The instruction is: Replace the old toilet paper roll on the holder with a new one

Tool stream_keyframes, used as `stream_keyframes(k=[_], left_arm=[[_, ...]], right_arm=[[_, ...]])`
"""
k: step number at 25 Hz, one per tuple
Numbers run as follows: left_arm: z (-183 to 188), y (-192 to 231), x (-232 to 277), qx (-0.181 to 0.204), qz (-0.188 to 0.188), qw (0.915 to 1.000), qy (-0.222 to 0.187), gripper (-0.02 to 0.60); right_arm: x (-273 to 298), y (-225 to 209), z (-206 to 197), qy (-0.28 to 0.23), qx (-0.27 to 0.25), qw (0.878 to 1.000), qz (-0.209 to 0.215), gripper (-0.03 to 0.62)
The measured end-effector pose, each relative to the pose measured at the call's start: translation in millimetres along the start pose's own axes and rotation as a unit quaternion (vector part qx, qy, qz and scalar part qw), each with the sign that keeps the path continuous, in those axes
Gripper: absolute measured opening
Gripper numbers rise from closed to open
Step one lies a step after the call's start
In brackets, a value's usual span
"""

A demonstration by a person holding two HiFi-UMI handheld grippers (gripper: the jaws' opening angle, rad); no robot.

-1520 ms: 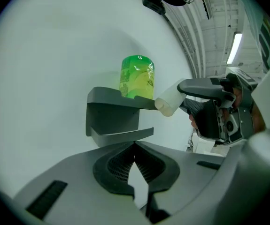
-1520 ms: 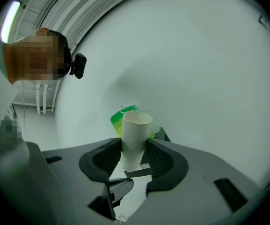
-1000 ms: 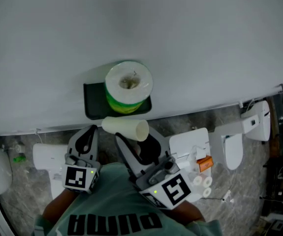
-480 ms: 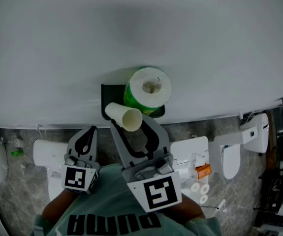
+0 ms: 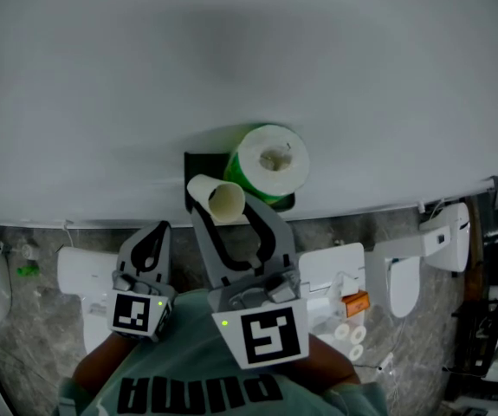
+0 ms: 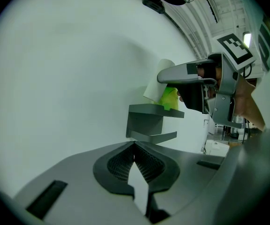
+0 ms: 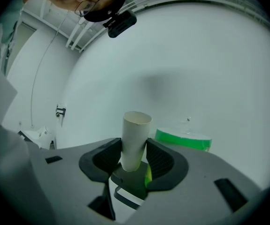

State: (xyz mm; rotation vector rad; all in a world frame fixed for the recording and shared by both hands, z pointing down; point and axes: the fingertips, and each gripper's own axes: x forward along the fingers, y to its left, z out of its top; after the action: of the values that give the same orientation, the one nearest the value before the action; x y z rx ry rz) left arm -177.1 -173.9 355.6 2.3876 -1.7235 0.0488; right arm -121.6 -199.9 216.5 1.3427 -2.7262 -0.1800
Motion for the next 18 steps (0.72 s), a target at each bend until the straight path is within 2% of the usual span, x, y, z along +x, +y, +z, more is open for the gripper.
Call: stream_keyframes(k=[5,10,18], left_arm=[[0,3,3,-0.003,0.002,1.0,-0.003,0.005],[0,5,4,-0.007,0.005,1.0,-0.004,0.005],[-1,6,3,0.001,0.0,1.0,-0.006,0.005]], right_arm=[[5,3,-8,0.021,-0.019,1.0,-0.002,0.173],[4,9,-30,0.101,-0.097,0.99,0.018,0.174],[12,12,-28,0.106,-0.117,0.987,0.006,0.175]])
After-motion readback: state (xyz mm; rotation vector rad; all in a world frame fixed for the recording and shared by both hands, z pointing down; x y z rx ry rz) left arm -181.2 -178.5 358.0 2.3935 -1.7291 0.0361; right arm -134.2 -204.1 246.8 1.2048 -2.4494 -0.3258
